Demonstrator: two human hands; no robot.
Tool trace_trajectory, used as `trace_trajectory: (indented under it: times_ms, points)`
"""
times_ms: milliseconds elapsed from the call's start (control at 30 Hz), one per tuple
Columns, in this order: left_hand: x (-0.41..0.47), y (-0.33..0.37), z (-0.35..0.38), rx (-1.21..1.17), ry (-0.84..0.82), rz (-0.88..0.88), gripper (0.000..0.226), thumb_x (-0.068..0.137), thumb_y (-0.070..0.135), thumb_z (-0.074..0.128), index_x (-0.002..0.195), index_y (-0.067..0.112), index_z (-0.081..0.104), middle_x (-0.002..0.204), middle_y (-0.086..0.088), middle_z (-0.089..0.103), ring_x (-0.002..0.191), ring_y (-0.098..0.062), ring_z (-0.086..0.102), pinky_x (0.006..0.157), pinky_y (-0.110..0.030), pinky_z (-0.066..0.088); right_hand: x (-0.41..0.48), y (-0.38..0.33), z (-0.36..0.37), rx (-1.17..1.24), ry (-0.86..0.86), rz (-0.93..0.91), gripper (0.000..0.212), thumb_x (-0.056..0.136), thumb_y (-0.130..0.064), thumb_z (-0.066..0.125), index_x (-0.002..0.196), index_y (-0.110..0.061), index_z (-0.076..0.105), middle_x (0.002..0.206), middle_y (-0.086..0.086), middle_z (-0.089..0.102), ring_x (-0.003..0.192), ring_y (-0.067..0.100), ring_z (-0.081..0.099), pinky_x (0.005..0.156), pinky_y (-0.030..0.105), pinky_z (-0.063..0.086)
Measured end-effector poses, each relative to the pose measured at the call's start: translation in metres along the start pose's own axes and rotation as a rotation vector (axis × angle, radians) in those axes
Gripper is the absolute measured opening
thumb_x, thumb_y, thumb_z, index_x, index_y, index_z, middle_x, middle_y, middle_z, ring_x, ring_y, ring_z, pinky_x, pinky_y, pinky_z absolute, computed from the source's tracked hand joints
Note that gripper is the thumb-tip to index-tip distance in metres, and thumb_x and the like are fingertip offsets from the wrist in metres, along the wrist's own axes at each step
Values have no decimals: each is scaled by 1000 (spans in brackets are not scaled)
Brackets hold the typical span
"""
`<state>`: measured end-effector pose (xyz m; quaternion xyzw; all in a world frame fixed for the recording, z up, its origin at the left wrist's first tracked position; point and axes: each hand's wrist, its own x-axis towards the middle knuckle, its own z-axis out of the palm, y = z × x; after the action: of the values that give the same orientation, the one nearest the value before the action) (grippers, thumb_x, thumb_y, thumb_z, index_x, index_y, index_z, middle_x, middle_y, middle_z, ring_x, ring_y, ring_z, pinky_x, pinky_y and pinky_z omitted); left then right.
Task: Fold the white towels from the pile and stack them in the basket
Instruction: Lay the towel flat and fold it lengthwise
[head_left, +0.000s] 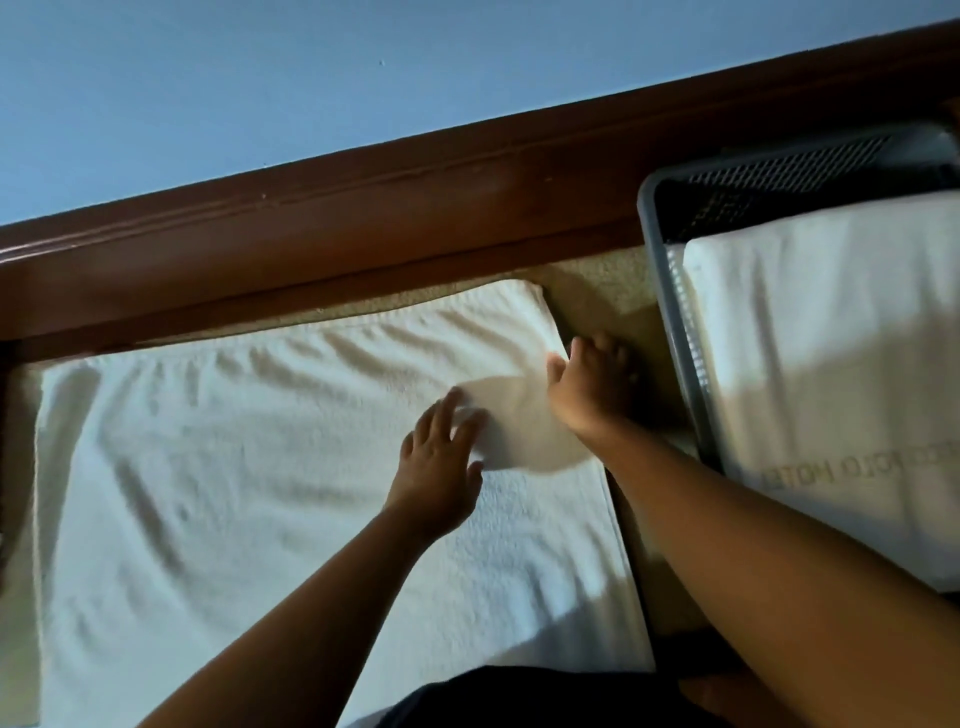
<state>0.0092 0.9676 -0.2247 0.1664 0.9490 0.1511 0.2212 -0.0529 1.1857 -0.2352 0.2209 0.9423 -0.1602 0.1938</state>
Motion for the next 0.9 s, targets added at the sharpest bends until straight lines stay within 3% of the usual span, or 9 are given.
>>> trace_trajectory:
  times_ms: [100, 200, 300, 400, 600, 900]
  points:
    - [-29, -1, 23, 15, -24, 77, 69, 98, 36, 55, 158, 30, 20, 169, -3, -4, 155, -29, 3, 121, -44, 15, -25, 22, 7, -3, -36, -30, 46, 91, -51, 55, 118, -14, 55, 133, 14, 45, 121, 39, 43, 100, 50, 39]
    - [-57, -2, 40, 21, -30, 81, 71, 99, 38, 48, 160, 33, 12, 169, -2, -11, 155, -24, -6, 121, -40, 7, -66, 40, 15, 104, -17, 3, 50, 85, -41, 65, 126, -17, 49, 132, 14, 43, 117, 39, 44, 97, 49, 40]
    - [-86, -3, 49, 12, -31, 57, 71, 100, 40, 47, 161, 34, 10, 168, 1, -15, 154, -22, -9, 123, -41, 10, -117, 52, 22, 46, -1, -65, 58, 81, -29, 63, 135, -22, 45, 135, 11, 36, 118, 37, 42, 98, 49, 37]
    - [-119, -6, 47, -21, -79, -62, 70, 102, 44, 45, 159, 37, 5, 165, 6, -23, 154, -20, -13, 124, -40, 12, -167, 65, 35, -3, -30, -211, 56, 75, -30, 54, 130, -22, 49, 139, 6, 34, 120, 34, 39, 97, 48, 36]
    - [-205, -46, 41, -96, -83, -297, 69, 101, 46, 47, 159, 38, 9, 166, 10, -17, 155, -19, -3, 121, -43, 25, -225, 64, 50, -165, -224, -389, 62, 89, -31, 49, 149, -31, 33, 157, -1, 19, 143, 26, 23, 113, 44, 22]
    - [-303, -150, 29, -170, 17, -540, 69, 98, 44, 50, 157, 40, 16, 167, 15, -4, 152, -15, 16, 114, -39, 33, -263, 4, 68, -204, -345, -506, 63, 98, -29, 49, 157, -31, 26, 168, -5, -4, 154, 18, 4, 121, 39, 24]
